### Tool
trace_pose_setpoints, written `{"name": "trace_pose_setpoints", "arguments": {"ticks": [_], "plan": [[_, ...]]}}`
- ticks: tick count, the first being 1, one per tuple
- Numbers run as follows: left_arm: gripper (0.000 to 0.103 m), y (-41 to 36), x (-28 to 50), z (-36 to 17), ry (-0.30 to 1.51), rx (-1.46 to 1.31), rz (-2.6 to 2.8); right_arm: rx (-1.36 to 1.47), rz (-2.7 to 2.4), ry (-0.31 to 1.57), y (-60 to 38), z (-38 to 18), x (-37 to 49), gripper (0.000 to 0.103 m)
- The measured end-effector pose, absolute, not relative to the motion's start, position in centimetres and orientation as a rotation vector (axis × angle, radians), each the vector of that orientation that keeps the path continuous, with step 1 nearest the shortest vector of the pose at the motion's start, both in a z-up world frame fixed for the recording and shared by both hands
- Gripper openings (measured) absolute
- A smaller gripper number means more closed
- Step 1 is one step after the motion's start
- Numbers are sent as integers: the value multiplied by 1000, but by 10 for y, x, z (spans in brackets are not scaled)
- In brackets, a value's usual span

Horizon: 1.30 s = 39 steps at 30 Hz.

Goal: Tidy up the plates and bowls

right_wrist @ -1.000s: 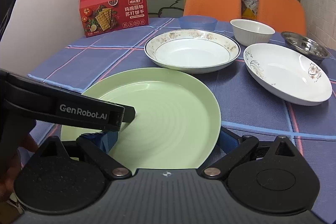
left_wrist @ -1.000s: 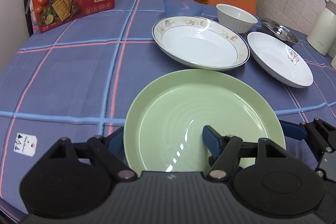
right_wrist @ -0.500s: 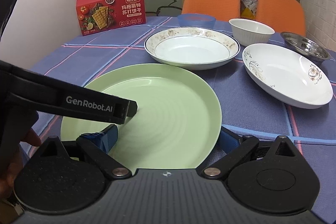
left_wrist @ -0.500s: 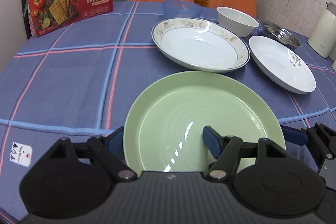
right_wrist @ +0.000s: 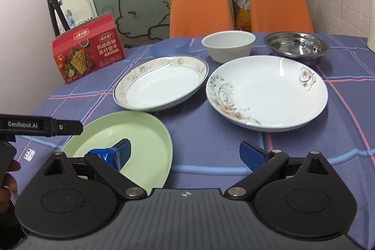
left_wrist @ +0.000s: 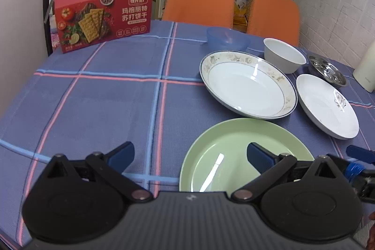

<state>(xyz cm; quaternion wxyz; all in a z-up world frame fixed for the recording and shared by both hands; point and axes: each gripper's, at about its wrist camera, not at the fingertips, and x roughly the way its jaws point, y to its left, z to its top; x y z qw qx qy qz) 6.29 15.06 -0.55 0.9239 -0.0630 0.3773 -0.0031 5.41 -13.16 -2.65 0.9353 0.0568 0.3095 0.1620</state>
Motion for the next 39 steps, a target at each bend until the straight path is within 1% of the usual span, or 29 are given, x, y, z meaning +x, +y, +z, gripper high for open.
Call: {"name": "trace_pose_setpoints", "arguments": {"ticks": [6,9,13,19,24,30,34,35,39], "plan": [[101,114,108,21,726,-53,-89,116,182,614,-162,-17,84,87],[101,107,125,26,717,-24,-76,128,202,618,-167,-16,86,87],[101,127,131,19,731,-68,-54,87,306,593,-150,-14,91,87],[101,156,141,21,725,-144,-14,-42,430,544,-111,-5,135,87],[101,166,155,12,758,-127,16,-76,460,573,-100,-11,178,87],[101,180,168,0,788,-136,40,-71,498,659,-91,-28,216,87],[101,186,176,-4,799,-144,43,-89,515,706,-80,-36,224,87],[101,187,177,-5,800,-144,44,-84,520,717,-77,-37,225,89],[101,191,180,-6,801,-145,49,-90,480,722,-66,-37,224,89]]}}
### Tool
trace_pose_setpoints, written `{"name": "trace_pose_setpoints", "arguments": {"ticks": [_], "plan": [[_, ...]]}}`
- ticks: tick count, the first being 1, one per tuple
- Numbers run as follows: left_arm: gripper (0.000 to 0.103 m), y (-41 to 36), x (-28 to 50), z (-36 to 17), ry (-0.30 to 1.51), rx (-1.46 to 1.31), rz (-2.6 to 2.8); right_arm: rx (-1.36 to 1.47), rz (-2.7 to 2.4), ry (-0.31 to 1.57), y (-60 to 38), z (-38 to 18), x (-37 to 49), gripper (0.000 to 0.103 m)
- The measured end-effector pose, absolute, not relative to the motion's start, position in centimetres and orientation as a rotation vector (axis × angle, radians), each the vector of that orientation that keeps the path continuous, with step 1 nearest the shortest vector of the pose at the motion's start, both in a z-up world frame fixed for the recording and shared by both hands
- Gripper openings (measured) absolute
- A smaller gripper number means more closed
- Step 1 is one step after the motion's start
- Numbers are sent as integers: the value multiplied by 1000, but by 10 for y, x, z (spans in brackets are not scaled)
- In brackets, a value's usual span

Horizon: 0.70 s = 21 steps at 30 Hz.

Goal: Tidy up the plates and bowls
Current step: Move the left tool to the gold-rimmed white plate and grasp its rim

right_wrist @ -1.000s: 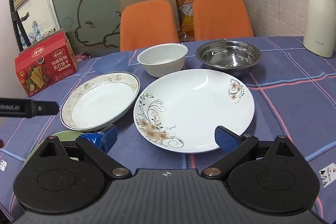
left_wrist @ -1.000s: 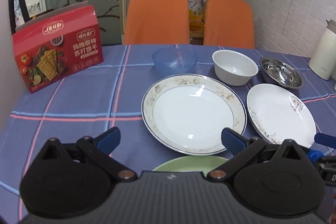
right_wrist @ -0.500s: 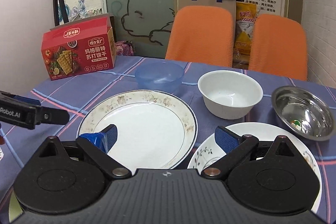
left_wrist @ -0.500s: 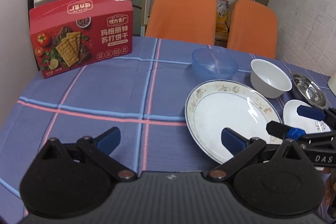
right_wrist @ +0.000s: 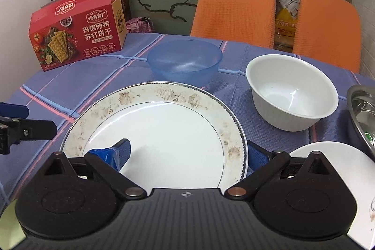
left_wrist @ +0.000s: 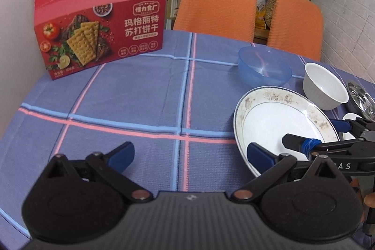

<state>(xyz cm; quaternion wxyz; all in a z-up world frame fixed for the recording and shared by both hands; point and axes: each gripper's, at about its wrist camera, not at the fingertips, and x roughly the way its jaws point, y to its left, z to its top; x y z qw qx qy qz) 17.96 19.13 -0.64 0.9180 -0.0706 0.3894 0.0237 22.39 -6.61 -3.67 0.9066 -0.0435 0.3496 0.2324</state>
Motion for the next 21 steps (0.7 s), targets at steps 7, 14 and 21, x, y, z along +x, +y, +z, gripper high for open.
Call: {"name": "trace_pose_setpoints", "arguments": {"ticks": [7,14,21], "plan": [[101,187,186,-11,810,-164,25,-62,487,715,-68,-34,216,88],[101,160,219,-26,845,-121,15,-81,501,711,-64,-40,207,89],[101,156,226,-39,866,-82,37,-190,501,672,-58,-46,200,90]]}}
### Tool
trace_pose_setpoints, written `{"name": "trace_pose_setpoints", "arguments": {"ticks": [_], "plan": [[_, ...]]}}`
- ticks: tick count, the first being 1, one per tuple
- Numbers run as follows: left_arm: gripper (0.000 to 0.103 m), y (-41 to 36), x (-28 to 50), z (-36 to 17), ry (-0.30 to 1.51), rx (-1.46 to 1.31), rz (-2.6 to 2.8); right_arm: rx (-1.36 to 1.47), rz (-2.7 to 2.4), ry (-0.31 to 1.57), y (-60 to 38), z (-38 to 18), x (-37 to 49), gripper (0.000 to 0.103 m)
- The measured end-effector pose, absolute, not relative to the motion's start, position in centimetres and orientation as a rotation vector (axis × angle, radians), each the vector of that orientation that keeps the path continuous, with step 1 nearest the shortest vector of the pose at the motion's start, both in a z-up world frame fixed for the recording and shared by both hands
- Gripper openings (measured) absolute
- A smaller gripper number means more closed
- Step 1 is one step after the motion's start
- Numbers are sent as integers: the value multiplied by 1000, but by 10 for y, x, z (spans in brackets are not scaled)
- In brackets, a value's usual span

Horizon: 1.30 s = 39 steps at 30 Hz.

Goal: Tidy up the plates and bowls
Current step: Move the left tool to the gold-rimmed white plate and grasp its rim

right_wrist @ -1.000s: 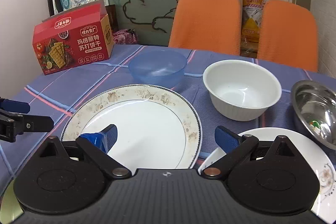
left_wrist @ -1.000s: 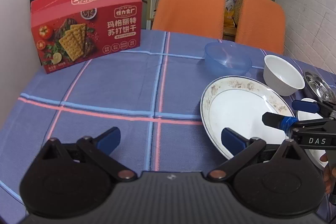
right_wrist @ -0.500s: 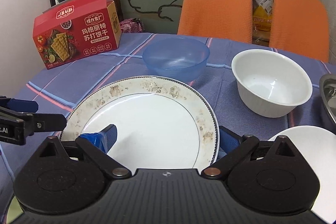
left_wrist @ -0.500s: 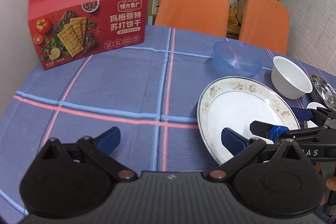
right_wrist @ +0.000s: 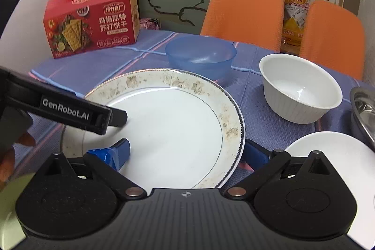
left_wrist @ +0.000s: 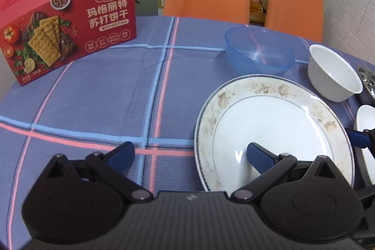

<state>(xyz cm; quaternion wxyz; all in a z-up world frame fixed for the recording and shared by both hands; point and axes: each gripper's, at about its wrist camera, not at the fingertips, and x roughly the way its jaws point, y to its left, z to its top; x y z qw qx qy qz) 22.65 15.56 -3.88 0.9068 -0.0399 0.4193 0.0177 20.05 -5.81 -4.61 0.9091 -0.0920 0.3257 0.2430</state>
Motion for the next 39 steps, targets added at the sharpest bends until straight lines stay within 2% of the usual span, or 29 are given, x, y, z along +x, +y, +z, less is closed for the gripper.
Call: {"name": "trace_pose_setpoints", "arguments": {"ticks": [29,39], "plan": [[103,136,232,-36,885,-33,-49,-204,573,638,-60,-48,201,91],[103,138,226,-40,832,-19,-84,-199,567,639,-60,-49,201,91]]}}
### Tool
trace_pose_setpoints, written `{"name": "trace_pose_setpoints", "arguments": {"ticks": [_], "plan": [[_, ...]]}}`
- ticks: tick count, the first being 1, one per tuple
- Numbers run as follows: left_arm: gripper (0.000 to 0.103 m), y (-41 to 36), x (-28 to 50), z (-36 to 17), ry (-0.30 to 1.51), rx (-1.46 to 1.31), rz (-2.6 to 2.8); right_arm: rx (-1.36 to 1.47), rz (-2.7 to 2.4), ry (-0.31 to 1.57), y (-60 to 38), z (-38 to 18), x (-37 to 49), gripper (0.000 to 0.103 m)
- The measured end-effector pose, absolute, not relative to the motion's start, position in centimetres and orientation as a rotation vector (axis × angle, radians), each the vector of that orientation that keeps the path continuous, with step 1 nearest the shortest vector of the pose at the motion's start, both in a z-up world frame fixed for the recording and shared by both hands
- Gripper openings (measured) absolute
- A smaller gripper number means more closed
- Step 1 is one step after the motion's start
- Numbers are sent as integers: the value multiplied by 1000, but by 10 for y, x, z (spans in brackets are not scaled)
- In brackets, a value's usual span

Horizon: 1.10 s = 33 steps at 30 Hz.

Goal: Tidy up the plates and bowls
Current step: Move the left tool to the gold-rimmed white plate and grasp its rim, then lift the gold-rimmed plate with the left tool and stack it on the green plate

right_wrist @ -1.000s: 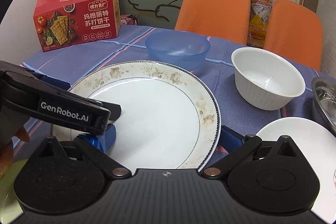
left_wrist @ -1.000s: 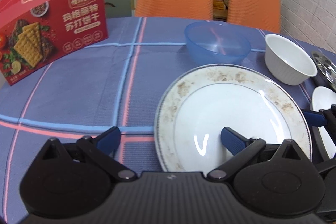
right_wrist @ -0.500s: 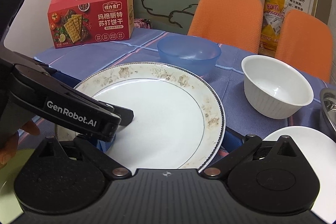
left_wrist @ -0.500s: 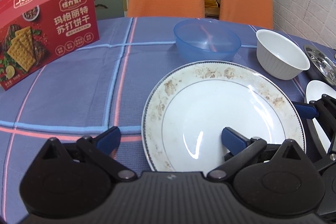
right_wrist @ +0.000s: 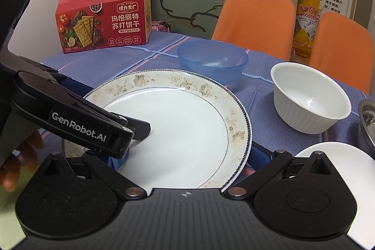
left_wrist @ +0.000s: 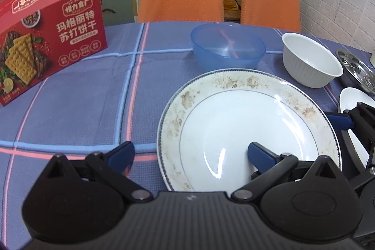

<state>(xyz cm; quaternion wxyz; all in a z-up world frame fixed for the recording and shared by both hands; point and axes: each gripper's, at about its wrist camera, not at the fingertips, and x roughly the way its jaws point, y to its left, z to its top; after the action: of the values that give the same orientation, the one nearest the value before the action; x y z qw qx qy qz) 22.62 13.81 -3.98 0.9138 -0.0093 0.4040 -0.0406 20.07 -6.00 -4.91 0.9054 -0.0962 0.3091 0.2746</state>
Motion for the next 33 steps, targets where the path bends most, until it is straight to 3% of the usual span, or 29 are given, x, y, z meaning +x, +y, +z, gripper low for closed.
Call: {"name": "trace_pose_setpoints", "arguments": {"ticks": [6,7,8,9,33], "plan": [[99,134,229,-37,849,-15,-102,-191,554,705,-56,-45,207,91],[93,133,228,-35,849,-14,-117,-189,550,713,-56,-45,207,91],[79,131,227,-34,849,-20,-142,-188,548,717,-56,-45,207,91],[77,129,226,-31,855,-29,-157,-187,547,723,-55,-45,206,91],[74,126,233,-4,864,-71,-126,-52,492,716,-61,-17,203,91]]}}
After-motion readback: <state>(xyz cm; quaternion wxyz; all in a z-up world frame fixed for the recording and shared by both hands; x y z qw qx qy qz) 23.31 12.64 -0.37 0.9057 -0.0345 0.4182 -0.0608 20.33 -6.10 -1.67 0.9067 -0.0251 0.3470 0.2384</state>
